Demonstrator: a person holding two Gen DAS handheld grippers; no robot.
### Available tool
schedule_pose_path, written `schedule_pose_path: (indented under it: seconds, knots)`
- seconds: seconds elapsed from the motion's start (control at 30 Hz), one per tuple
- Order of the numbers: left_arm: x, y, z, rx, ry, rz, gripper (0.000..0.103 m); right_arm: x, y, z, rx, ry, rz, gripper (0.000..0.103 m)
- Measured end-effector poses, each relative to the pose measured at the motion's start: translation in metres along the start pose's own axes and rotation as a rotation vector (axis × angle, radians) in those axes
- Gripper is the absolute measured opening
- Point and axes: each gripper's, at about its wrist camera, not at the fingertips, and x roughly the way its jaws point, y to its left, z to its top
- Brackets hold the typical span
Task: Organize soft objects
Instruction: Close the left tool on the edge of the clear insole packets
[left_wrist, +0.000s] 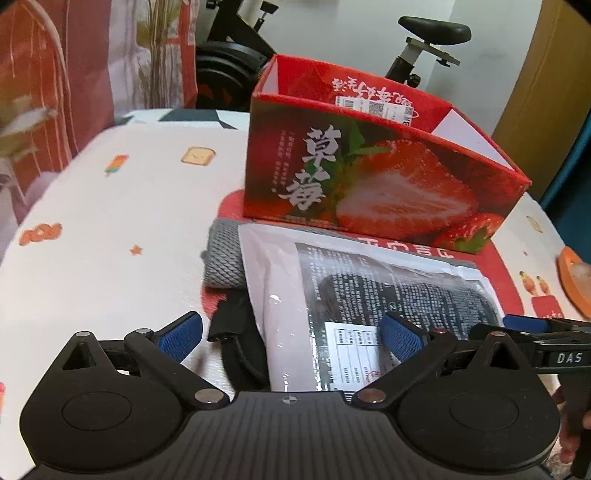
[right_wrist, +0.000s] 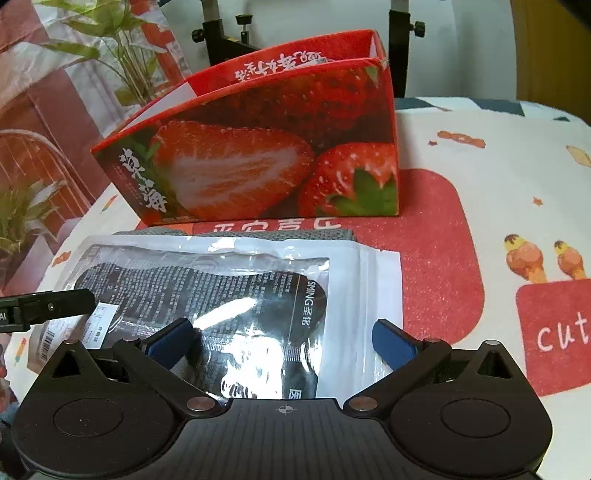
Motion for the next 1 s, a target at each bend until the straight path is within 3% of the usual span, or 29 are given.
schedule_pose_path:
  seconds: [0.33, 0.63, 0.7, 0.8, 0.87, 1.0]
  knots:
    - [-0.014, -0.002, 0.002, 0.034, -0.045, 0.065, 0.103, -0.006, -0.013, -0.002, 0.054, 0.003, -0.01, 0.103]
    - [-0.019, -0.004, 0.0, 0.056, -0.075, 0.047, 0.101, -0.005, -0.018, -0.002, 0.078, 0.0, -0.007, 0.103]
    - [-0.021, -0.005, 0.0, 0.059, -0.088, 0.041, 0.097, -0.004, -0.016, -0.002, 0.069, 0.001, -0.009, 0.103]
    - [-0.02, -0.007, -0.001, 0.066, -0.079, 0.023, 0.079, -0.004, -0.015, -0.003, 0.07, 0.0, 0.006, 0.103]
    - [-0.018, -0.007, -0.002, 0.069, -0.067, 0.015, 0.057, -0.003, -0.014, -0.003, 0.068, 0.002, 0.016, 0.103]
    - [-0.017, -0.005, -0.002, 0.057, -0.065, -0.005, 0.053, -0.003, -0.013, -0.002, 0.065, 0.005, 0.038, 0.102]
